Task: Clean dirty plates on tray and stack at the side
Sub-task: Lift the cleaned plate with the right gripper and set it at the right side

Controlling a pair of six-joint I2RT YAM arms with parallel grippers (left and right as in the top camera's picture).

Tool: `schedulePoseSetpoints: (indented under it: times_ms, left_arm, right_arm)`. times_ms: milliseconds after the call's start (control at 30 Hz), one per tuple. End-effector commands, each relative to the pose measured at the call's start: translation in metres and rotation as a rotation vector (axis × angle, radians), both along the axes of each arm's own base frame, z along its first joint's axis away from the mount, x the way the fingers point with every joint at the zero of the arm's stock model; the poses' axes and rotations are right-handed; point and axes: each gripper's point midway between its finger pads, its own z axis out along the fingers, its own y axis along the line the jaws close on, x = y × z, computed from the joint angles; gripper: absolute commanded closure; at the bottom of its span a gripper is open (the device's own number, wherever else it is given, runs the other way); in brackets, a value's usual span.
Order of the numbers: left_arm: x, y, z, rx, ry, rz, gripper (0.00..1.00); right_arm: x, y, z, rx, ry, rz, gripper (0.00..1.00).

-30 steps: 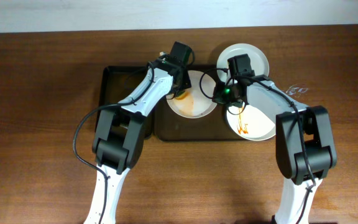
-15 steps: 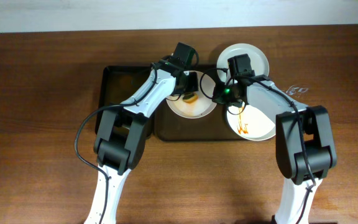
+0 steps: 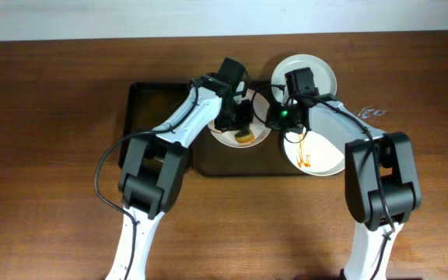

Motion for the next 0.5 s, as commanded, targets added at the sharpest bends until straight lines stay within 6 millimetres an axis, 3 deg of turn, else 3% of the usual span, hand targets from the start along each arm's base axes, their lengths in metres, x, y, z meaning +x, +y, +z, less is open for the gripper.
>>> schedulePoseSetpoints:
  times_ms: [0,67,200,267,333,433,467]
  left_arm:
    - [0.03,0.049,-0.008,0.133,-0.068,0.079,1.0]
    - [0.039,0.062,0.015,0.129,-0.075,0.109,1.0]
    - [0.053,0.088,0.127,0.079,-0.171,0.167,1.0]
    - [0.053,0.097,0.172,0.07,-0.245,0.142,1.0]
    - [0.051,0.113,0.191,0.072,-0.257,0.161,1.0]
    - [0.052,0.141,0.191,0.087,-0.23,0.212,1.0]
    - [0.055,0.153,0.19,0.091,-0.227,0.235,1.0]
  right_arm:
    - [-0.001,0.004,-0.005,0.008,0.009,0.016,0.96]
    - [-0.001,0.004,-0.005,0.008,0.01,0.016,0.96]
    - [-0.007,0.009,-0.005,0.037,0.036,0.033,0.96]
    - [-0.011,0.017,-0.002,0.067,0.029,0.099,0.96]
    - [-0.013,0.017,-0.003,0.059,0.028,0.127,0.96]
    - [-0.02,0.016,0.0,0.041,0.038,0.165,0.96]
    - [-0.022,0.013,0.013,0.022,0.03,0.182,0.96]
